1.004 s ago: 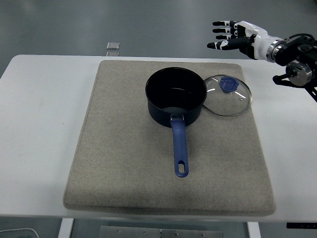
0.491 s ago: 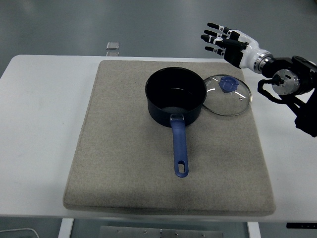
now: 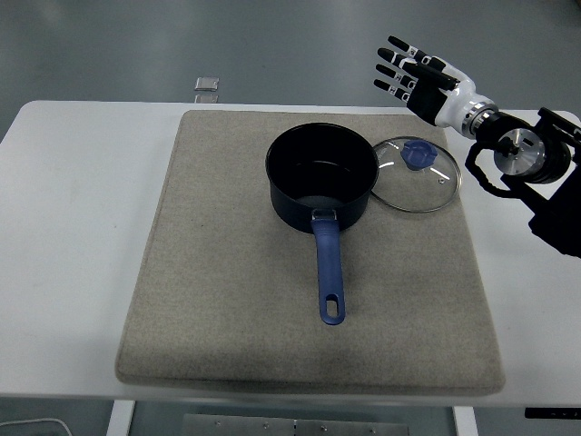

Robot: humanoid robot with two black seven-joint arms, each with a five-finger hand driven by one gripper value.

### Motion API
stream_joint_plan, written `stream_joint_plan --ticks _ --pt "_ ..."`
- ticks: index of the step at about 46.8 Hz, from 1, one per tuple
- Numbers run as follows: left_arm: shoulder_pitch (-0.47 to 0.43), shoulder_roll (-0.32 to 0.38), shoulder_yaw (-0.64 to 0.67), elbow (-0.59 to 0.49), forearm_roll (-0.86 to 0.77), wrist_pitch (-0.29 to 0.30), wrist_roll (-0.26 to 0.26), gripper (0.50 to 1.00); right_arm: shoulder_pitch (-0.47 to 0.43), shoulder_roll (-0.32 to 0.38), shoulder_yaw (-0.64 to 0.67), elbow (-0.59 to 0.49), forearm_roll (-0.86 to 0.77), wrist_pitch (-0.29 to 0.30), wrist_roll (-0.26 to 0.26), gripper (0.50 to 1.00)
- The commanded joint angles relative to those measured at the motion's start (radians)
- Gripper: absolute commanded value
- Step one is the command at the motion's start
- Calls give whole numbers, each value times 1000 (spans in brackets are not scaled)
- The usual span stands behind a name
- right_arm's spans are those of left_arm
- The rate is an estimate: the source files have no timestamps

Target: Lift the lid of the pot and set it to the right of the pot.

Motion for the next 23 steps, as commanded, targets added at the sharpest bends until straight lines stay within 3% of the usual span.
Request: stream_joint_plan --ticks 1,15,23 --pt "0 0 0 0 0 -1 0 1000 -1 0 1 0 2 1 1 913" --pt "0 0 0 0 0 -1 0 1000 -9 0 1 0 2 5 4 913" --pt "-1 0 0 0 0 1 0 1000 -9 0 1 1 2 8 34 913"
